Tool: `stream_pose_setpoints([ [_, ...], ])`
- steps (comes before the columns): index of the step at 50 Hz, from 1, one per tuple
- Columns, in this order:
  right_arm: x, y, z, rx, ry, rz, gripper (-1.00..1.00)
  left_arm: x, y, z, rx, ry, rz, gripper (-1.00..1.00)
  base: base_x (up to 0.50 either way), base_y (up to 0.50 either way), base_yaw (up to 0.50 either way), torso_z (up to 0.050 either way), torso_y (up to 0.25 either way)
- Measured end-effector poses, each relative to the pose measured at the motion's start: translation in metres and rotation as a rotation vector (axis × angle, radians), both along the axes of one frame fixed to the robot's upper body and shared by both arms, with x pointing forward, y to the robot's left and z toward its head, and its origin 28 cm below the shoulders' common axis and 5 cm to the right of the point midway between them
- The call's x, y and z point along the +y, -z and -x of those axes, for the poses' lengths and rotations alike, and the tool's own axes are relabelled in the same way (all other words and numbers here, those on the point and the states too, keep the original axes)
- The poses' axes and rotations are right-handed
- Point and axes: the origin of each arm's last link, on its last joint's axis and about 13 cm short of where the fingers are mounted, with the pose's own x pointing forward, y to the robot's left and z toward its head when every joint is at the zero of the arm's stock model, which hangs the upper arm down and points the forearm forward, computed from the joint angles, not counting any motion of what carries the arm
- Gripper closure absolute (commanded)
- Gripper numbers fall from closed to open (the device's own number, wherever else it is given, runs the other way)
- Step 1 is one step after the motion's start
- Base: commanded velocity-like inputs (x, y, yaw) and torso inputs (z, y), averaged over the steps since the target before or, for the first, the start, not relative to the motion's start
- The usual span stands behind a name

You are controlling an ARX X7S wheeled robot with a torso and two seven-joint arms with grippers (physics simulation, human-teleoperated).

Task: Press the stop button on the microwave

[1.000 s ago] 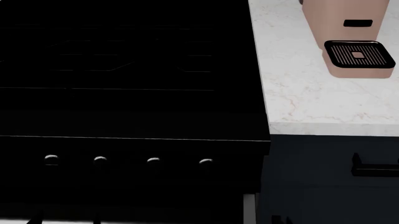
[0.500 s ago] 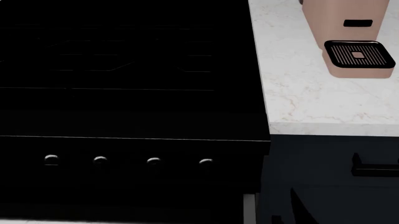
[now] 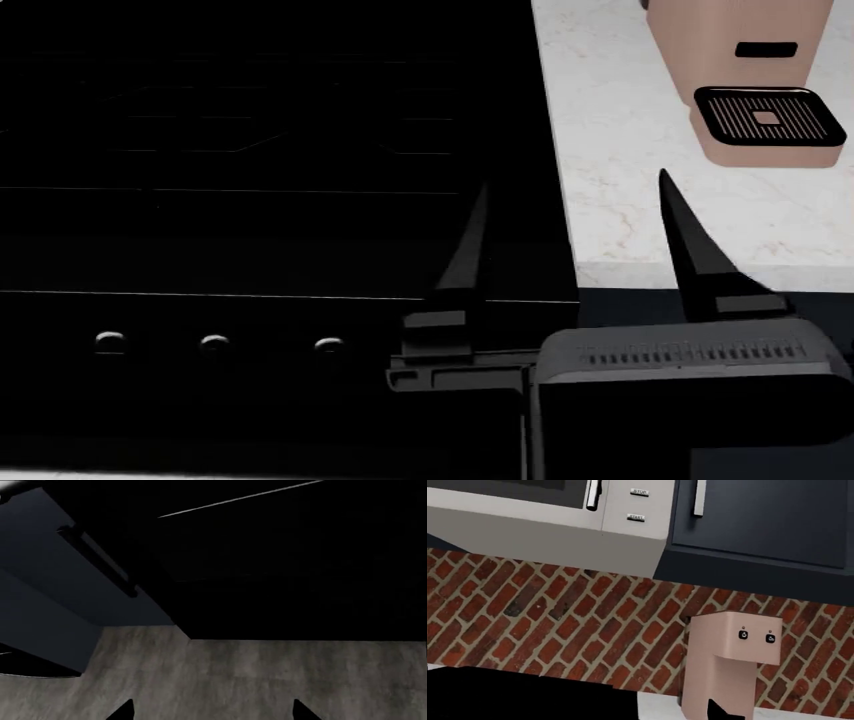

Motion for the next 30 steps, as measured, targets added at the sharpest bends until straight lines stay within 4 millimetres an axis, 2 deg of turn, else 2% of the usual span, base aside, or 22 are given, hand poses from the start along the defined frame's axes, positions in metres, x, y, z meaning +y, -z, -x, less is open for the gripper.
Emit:
stream_pose_setpoints([
  [10, 0.001, -0.056, 0.000, -0.129, 0.008, 0.024, -1.00, 0.007, 0.014, 0.035, 0.200, -0.048, 0.004, -1.00, 0.00, 0.00, 0.00, 0.000, 0.000],
  [22, 0.007, -0.107, 0.006, -0.234, -0.006, 0.038, -1.00, 0.009, 0.018, 0.050, 0.282, -0.071, 0.014, -1.00, 0.00, 0.00, 0.00, 0.000, 0.000],
  [30, 0.008, -0.136, 0.001, -0.253, 0.005, 0.037, -1.00, 0.010, 0.019, 0.054, 0.302, -0.076, 0.016, -1.00, 0.00, 0.00, 0.00, 0.050, 0.063],
])
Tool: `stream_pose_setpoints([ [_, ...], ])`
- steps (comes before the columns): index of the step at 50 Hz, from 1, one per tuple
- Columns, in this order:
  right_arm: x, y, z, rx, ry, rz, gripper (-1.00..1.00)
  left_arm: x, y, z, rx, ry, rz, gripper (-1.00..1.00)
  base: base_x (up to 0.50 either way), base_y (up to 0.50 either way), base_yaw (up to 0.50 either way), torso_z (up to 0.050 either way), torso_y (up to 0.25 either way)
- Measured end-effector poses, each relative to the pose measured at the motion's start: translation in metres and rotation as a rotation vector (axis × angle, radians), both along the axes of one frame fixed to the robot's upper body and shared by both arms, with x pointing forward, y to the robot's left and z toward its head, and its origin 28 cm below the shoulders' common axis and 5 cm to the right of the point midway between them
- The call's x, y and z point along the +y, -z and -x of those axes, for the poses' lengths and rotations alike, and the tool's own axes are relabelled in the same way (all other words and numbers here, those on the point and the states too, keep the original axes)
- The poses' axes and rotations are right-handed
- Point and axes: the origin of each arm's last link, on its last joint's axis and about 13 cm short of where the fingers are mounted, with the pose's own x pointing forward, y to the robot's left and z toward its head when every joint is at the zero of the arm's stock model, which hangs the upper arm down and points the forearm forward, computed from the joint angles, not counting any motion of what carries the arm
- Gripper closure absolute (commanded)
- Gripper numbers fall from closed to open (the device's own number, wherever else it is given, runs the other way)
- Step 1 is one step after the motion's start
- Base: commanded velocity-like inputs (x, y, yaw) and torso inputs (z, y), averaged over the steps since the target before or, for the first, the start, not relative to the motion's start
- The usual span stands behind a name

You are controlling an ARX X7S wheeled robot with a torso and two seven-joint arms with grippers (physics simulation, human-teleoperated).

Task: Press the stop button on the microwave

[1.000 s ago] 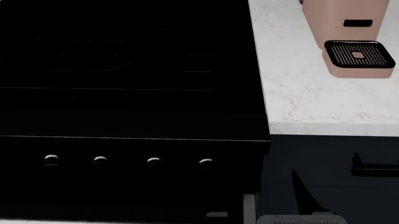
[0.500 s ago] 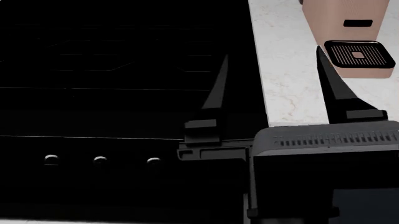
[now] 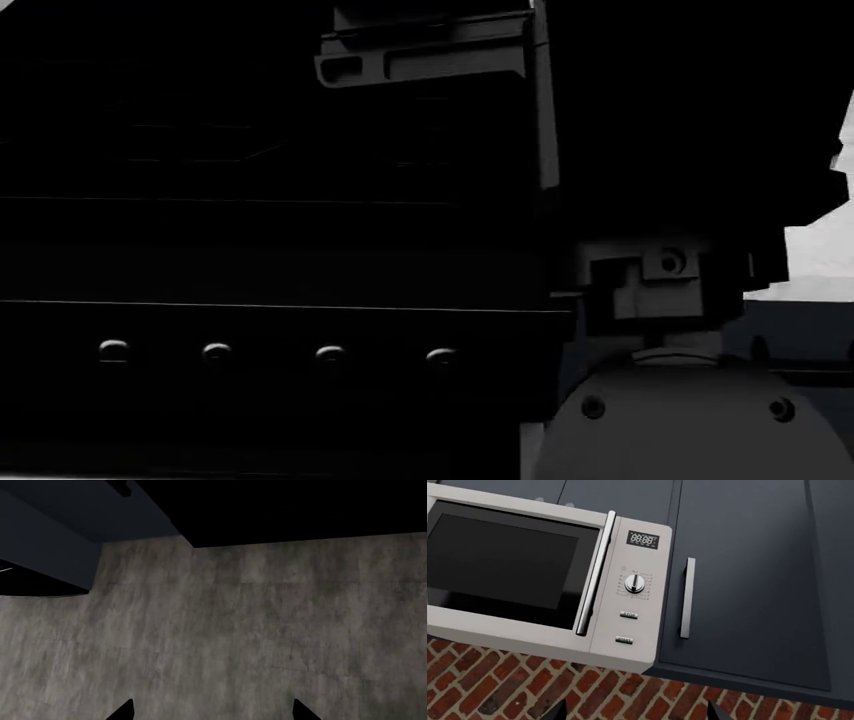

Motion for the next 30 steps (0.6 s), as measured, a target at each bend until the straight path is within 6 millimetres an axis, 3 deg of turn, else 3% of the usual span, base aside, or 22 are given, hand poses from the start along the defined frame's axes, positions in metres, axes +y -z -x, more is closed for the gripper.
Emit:
stream_pose_setpoints([
  [7, 0.001, -0.022, -0.014, 0.007, 0.014, -0.012, -1.00, 0.000, 0.000, 0.001, 0.007, -0.002, 0.001, -1.00, 0.00, 0.00, 0.00, 0.050, 0.065],
  [20, -0.001, -0.054, -0.062, 0.067, 0.056, -0.044, -1.00, 0.000, 0.000, 0.002, 0.012, -0.004, 0.001, -1.00, 0.00, 0.00, 0.00, 0.050, 0.071],
  [30, 0.001, -0.083, -0.088, 0.100, 0.067, -0.066, -1.00, 0.000, 0.001, 0.002, 0.013, -0.004, 0.002, -1.00, 0.00, 0.00, 0.00, 0.050, 0.078],
])
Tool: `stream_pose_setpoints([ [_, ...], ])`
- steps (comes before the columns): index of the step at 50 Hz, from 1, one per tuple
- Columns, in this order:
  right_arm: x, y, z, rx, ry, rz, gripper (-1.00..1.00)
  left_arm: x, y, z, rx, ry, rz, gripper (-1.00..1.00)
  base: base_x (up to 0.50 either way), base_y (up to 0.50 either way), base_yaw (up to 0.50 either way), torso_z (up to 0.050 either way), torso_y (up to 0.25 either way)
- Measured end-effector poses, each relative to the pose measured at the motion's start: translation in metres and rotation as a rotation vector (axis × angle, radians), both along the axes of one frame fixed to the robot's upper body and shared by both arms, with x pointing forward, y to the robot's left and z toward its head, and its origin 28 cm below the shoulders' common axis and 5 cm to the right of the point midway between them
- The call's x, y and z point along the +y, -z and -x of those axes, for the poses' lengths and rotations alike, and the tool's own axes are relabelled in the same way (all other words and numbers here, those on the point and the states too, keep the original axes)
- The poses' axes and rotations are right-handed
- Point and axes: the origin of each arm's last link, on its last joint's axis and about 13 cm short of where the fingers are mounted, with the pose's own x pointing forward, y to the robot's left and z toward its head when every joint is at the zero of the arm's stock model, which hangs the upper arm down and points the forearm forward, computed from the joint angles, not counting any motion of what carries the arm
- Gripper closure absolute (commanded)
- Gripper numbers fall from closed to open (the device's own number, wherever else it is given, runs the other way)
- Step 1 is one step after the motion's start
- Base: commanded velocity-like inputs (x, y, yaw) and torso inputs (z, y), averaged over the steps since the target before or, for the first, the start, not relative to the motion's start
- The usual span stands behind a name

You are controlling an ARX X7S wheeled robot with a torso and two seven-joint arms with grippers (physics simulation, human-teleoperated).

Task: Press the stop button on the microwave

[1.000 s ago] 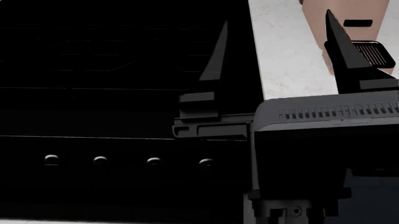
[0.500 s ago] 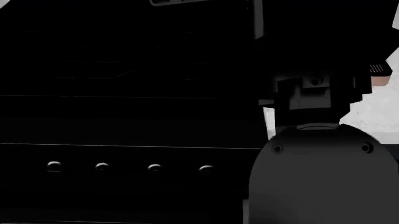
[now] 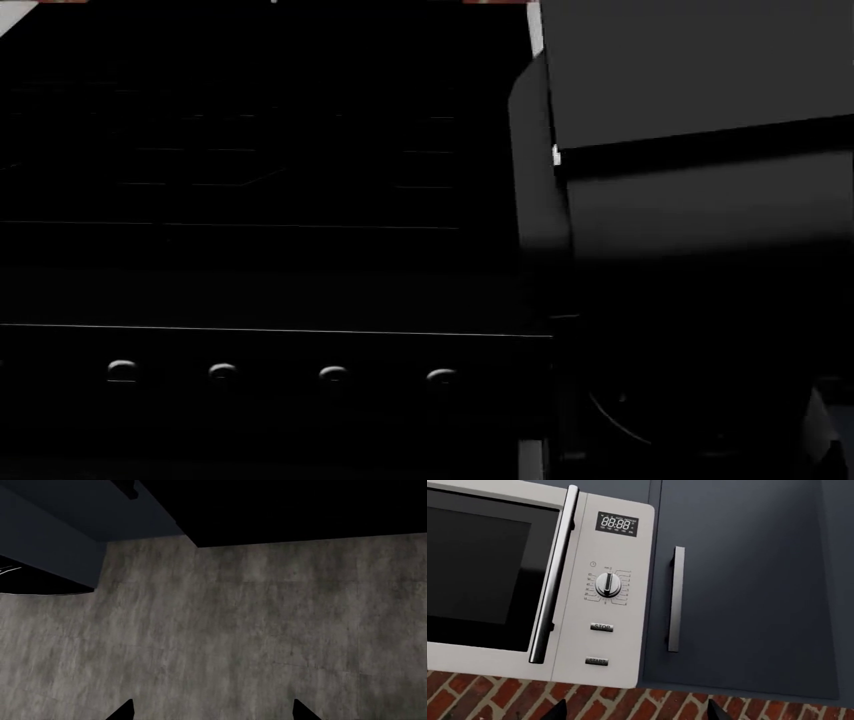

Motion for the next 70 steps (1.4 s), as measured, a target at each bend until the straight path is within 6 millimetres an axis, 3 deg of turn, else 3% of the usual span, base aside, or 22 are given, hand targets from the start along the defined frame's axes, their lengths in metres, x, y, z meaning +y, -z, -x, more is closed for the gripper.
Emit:
stream_pose_setpoints([
  [16, 0.003, -0.035, -0.025, 0.027, 0.014, -0.045, -1.00, 0.000, 0.000, 0.000, 0.001, 0.000, 0.000, -1.00, 0.00, 0.00, 0.00, 0.050, 0.082],
  [38, 0.017, -0.057, -0.058, 0.113, -0.022, -0.078, -1.00, 0.000, 0.000, 0.000, 0.001, 0.000, 0.000, -1.00, 0.00, 0.00, 0.00, 0.050, 0.082],
  [58, 0.026, -0.066, -0.065, 0.083, -0.073, -0.078, -1.00, 0.000, 0.000, -0.001, -0.004, 0.001, 0.000, -1.00, 0.18, 0.00, 0.00, 0.050, 0.081],
  [70, 0.031, -0.080, -0.055, 0.012, -0.093, -0.079, -1.00, 0.000, 0.000, 0.000, -0.001, 0.000, 0.000, -1.00, 0.00, 0.00, 0.00, 0.050, 0.082],
])
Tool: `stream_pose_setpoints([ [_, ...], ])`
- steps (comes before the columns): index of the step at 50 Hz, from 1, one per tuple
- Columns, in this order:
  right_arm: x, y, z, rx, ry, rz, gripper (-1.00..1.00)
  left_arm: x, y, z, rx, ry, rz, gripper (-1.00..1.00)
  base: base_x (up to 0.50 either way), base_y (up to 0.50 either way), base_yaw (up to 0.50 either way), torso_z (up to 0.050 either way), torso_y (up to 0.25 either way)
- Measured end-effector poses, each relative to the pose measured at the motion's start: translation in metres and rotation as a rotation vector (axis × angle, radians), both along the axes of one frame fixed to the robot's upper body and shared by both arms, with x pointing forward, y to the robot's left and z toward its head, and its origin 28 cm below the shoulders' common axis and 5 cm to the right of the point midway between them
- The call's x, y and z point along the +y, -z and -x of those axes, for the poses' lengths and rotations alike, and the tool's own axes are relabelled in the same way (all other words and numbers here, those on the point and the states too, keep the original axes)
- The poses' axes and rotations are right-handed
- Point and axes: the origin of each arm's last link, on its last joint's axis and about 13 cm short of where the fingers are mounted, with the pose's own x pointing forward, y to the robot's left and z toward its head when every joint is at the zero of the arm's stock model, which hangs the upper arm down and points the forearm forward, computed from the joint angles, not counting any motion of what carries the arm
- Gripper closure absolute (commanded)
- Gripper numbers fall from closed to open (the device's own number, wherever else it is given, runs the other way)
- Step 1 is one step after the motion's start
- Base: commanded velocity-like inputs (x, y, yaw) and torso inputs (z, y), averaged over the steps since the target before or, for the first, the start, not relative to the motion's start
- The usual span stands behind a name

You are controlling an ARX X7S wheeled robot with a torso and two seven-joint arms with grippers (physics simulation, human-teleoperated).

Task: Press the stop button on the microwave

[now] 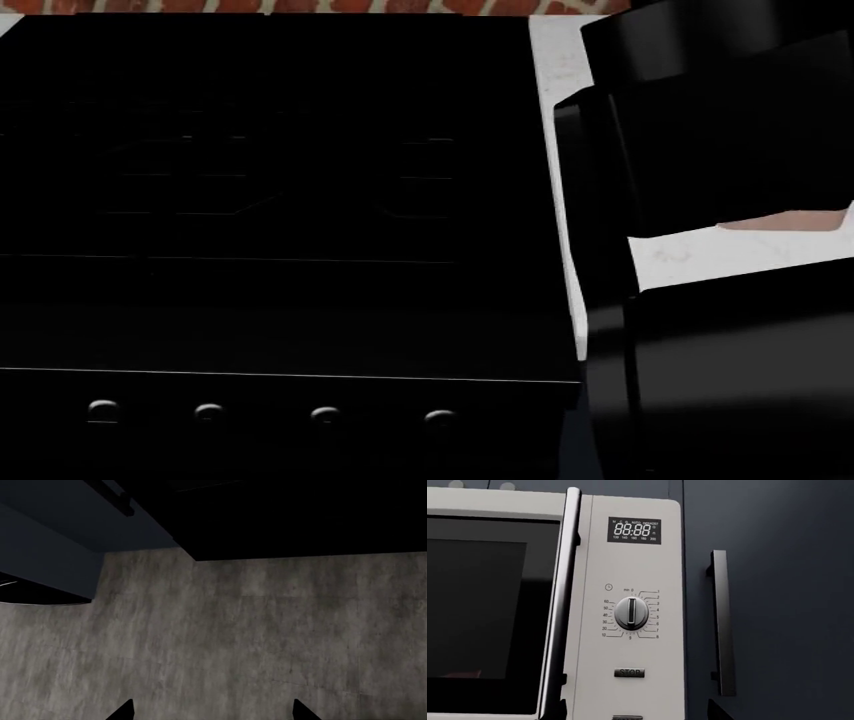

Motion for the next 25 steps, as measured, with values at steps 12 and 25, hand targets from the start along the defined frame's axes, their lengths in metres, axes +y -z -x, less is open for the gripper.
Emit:
stream_pose_setpoints([
  [12, 0.004, -0.012, 0.008, -0.051, -0.013, -0.001, -1.00, 0.000, 0.000, 0.002, 0.006, -0.003, 0.000, -1.00, 0.20, -0.02, 0.00, 0.050, 0.082],
  [25, 0.000, -0.013, 0.011, -0.079, -0.011, -0.015, -1.00, 0.000, 0.000, 0.000, 0.000, 0.000, 0.000, -1.00, 0.06, 0.00, 0.00, 0.050, 0.082],
])
